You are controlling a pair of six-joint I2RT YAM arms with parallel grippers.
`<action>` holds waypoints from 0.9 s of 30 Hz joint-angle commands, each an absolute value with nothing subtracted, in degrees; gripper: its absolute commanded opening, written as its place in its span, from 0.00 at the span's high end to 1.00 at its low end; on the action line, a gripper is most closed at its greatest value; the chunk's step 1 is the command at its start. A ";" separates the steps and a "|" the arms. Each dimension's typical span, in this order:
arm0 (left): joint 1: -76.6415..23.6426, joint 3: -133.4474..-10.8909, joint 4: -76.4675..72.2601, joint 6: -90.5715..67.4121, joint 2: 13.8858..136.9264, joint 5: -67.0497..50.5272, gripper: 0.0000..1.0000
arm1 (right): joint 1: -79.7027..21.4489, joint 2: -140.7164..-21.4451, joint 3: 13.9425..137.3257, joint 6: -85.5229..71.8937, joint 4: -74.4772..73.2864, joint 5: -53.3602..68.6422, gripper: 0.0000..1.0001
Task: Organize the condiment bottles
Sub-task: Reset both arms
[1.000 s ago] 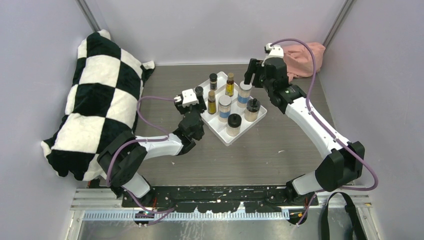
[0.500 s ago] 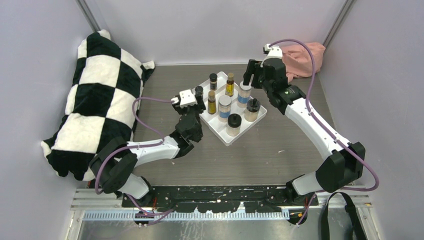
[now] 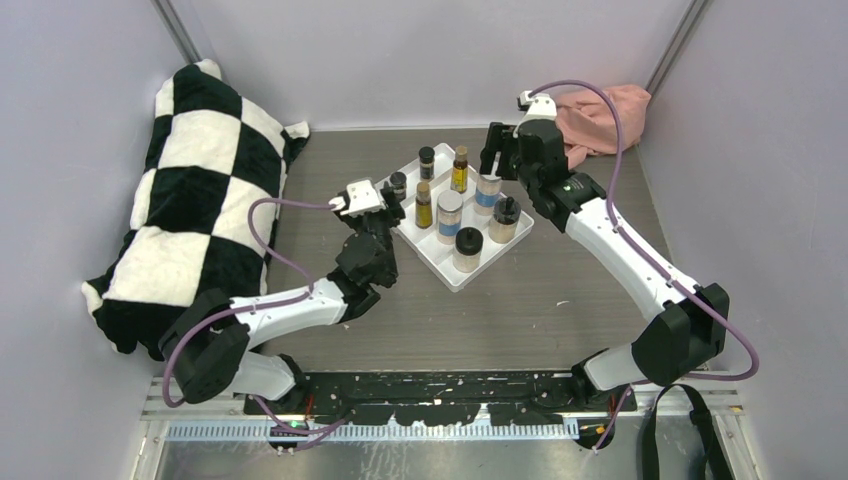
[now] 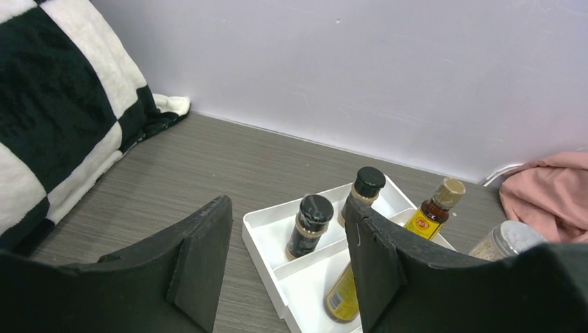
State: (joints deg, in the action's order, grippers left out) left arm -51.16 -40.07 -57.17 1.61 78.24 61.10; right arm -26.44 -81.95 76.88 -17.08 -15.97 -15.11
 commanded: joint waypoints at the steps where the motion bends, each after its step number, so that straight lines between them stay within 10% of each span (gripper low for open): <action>1: -51.83 -39.58 -59.41 3.71 74.80 62.93 0.39 | -27.24 -78.93 78.21 -16.57 -15.56 -16.83 0.24; 27: -54.10 -47.77 -38.78 8.90 63.69 76.27 0.41 | -33.05 -80.94 91.29 -17.29 -29.98 -18.21 0.23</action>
